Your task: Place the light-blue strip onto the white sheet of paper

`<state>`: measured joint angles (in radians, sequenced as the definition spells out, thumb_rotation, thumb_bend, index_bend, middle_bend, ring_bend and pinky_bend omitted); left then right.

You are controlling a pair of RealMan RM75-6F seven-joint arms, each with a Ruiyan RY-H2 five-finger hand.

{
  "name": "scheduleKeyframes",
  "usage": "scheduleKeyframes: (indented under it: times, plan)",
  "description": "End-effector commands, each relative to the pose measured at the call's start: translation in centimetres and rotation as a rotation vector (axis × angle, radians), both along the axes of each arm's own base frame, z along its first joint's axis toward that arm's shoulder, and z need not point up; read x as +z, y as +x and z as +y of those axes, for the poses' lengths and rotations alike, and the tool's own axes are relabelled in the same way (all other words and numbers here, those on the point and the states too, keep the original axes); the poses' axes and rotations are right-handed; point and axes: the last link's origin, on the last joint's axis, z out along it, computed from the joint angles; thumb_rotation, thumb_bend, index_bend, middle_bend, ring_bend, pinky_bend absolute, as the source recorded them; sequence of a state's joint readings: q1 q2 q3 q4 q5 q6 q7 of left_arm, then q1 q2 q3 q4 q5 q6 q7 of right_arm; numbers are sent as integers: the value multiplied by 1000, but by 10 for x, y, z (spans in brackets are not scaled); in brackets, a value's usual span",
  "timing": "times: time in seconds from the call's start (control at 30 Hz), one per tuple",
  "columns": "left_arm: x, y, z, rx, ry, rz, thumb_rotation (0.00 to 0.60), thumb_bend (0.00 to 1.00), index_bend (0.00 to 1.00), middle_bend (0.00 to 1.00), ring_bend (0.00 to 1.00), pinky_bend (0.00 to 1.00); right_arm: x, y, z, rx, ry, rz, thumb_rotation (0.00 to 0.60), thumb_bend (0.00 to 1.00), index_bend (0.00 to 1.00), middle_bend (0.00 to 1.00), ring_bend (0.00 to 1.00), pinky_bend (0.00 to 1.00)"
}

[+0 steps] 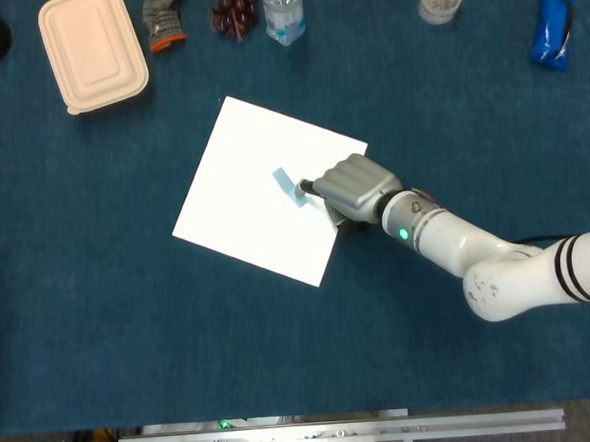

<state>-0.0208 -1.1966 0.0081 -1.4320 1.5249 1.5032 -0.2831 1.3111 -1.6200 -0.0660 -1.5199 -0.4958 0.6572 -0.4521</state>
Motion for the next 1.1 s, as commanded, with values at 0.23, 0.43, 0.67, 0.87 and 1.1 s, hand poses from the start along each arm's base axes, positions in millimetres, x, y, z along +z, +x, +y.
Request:
scheduleKeyframes:
  times: [0.23, 0.43, 0.67, 0.87, 1.1]
  plan:
    - [0, 0, 0, 0, 1, 0, 600, 231, 193, 451, 533, 553, -2, -1, 0, -1, 2, 13, 540, 1000, 202, 1000, 1000, 1000]
    - [1, -1, -1, 3, 5, 0, 600, 231, 193, 450, 533, 553, 1, 2, 4, 3, 4, -6, 537, 1000, 202, 1000, 1000, 1000]
    - [0, 0, 1, -5, 2, -2, 600, 231, 193, 450, 533, 553, 7, 0, 9, 18, 6, -9, 540, 1000, 202, 1000, 1000, 1000]
    - [4, 0, 1, -5, 12, 2, 600, 231, 193, 449, 533, 553, 28, -4, 5, -4, -55, -51, 540, 1000, 202, 1000, 1000, 1000]
    - [6, 0, 3, -1, 20, 10, 600, 231, 193, 436, 500, 522, 97, -40, 10, -64, -282, -148, 540, 705, 202, 1000, 1000, 1000]
